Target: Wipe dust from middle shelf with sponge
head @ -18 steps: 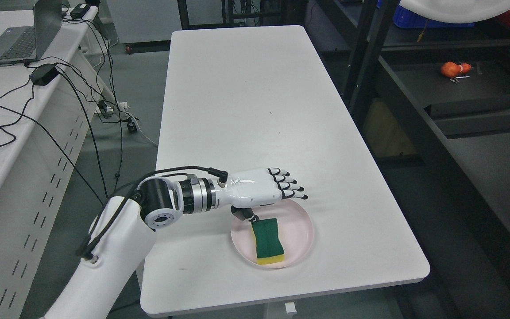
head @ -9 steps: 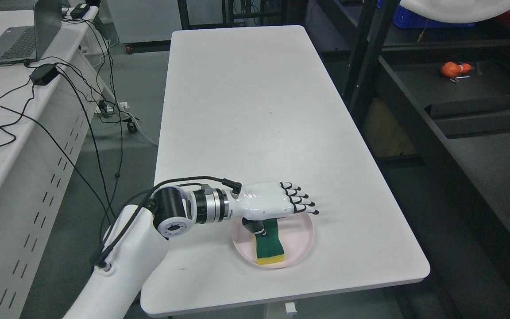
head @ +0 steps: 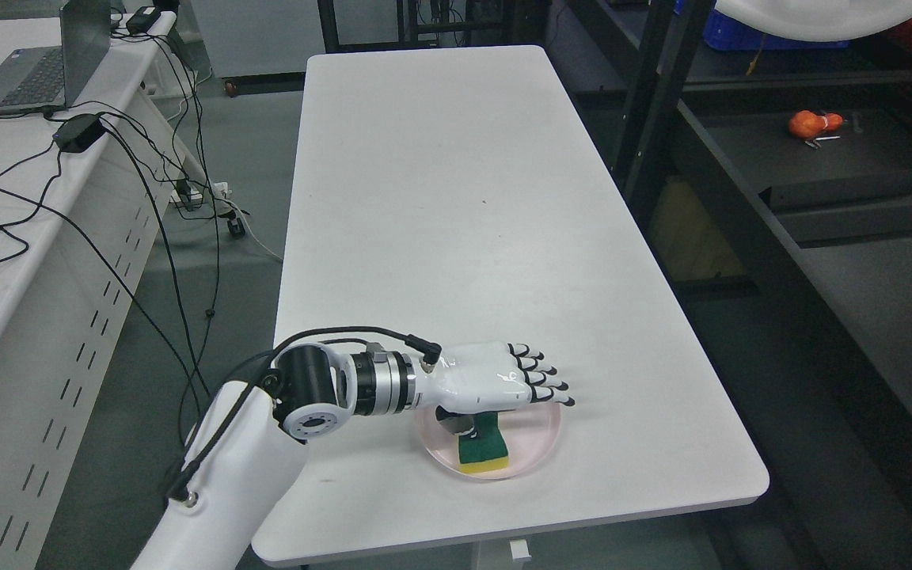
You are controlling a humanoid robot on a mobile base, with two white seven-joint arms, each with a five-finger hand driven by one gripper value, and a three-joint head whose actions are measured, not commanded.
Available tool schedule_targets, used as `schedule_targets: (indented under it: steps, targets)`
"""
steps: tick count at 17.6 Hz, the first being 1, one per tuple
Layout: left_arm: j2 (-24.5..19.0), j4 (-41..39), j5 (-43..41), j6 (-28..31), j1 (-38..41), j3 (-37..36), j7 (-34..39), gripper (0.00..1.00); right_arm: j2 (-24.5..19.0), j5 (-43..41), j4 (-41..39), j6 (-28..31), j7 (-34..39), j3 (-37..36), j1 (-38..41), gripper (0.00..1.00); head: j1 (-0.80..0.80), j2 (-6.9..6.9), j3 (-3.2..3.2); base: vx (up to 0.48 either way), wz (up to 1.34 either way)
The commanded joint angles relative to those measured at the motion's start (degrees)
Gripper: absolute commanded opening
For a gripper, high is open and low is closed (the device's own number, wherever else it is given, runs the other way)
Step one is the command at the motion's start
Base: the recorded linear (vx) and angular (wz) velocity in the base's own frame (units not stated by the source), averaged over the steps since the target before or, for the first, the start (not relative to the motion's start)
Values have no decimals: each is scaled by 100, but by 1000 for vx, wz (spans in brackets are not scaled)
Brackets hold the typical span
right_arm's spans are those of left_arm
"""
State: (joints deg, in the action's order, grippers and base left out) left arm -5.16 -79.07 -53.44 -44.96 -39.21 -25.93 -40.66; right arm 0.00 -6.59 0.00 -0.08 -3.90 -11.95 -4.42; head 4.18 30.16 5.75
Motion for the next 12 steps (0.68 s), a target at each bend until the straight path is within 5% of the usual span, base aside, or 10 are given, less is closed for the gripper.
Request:
schedule_targets:
  steps: [1,8,12]
  targets:
    - [-431,-1005,-35,-4,256,35,-99,99,100,0,-100,412,-23,0,-6,100,0,0,0,0,0]
    - [-1265,-1277,0,-4,-367,492,-126,99,100,0,-100,412,-23,0,2,100,0,0,0,0,0]
    - [-1549,-1602,271,-4,122,81,-161,99,100,0,-100,412,-23,0,2,100,0,0,0,0,0]
